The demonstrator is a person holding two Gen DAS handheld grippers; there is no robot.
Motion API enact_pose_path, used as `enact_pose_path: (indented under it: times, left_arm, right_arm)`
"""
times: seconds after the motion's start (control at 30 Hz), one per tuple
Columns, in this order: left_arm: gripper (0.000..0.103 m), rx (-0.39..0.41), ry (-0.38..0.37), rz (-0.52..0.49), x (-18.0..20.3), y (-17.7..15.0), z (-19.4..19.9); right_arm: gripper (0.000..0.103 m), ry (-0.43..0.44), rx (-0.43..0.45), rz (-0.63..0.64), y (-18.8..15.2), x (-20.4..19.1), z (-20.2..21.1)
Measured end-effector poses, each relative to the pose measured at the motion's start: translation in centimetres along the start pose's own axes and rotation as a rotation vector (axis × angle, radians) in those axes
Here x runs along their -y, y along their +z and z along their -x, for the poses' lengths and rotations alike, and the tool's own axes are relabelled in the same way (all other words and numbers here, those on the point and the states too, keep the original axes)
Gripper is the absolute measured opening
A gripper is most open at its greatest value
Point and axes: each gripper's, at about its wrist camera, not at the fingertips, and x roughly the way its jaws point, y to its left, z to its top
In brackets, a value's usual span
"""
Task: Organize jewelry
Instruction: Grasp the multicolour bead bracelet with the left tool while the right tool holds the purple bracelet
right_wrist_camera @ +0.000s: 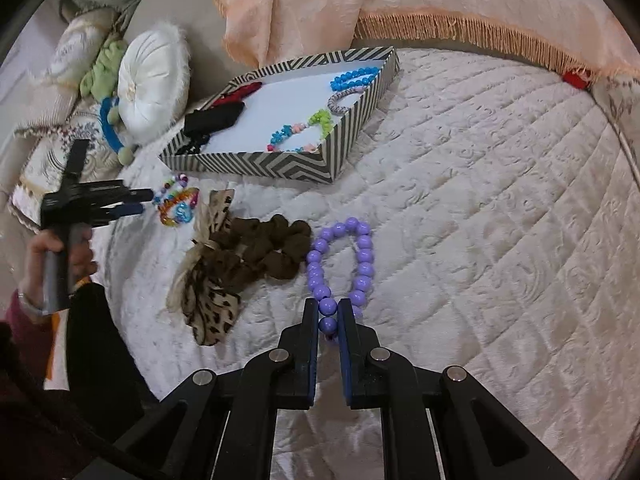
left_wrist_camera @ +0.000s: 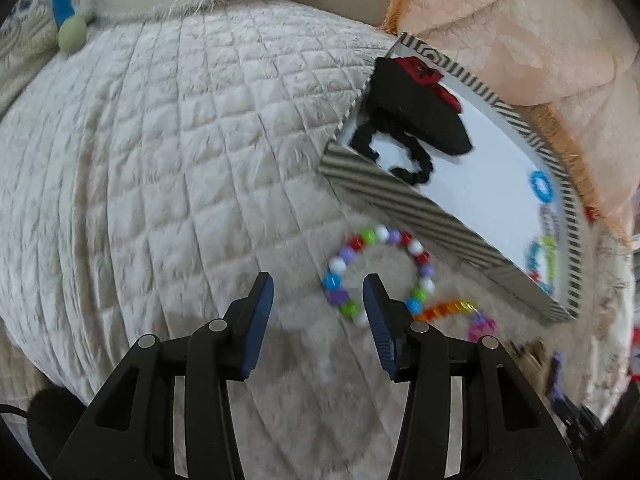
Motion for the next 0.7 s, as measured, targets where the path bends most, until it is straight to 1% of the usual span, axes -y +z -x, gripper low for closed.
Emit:
enact_pose_path:
  times: [0.03, 0.07, 0.17, 0.23, 0.27, 0.33, 0.43, 0.47, 0.7]
  left_arm:
    - [0.046, 0.0, 0.021, -0.006, 0.2, 0.3, -0.5]
    - [0.046, 0.0, 0.027, -0.01, 0.3, 0.4, -0.8]
    - [0.045, 0.026, 0.062, -0.048, 0.9, 0.4, -1.5]
    - [0.014, 0.042, 0.074, -0.085, 1.3, 0.3, -1.5]
    - [0.013, 0.036, 0.06, -0.096, 1.3, 0.3, -1.5]
    - [0.008, 0.028, 0.034, -0.089, 1.1, 0.4, -1.4]
    - [0.008, 0.016, -0.024, -0.063, 0.3, 0.3, -0.4]
    - [0.008, 0.016, -0.032, -0.056, 0.3, 0.2, 0.0]
    - [0.008, 0.072, -0.071, -0.075, 0.7, -0.5, 4.4]
  right_arm:
    - [0.009, 0.021, 0.003, -0.017, -0.1, 0.1, 0.0]
    - [0.009, 0.037, 0.006, -0.03, -0.2, 0.1, 0.0]
    - [0.009, 0.079, 0.021, -0.076, -0.4, 0.4, 0.1]
    - [0.009, 0.107, 0.036, -0.103, -0.5, 0.5, 0.4]
    - [0.009, 0.118, 0.044, -0.111, -0.4, 0.4, 0.6]
    - [0.009, 0.145, 0.067, -0.128, -0.3, 0.2, 1.1]
    - [0.009, 0.175, 0.097, -0.133, 0.0, -0.4, 2.0]
    - [0.009, 0.18, 0.108, -0.13, 0.2, -0.7, 2.4]
    - [0.009, 0.217, 0.161, -0.132, 0.9, -2.0, 4.3]
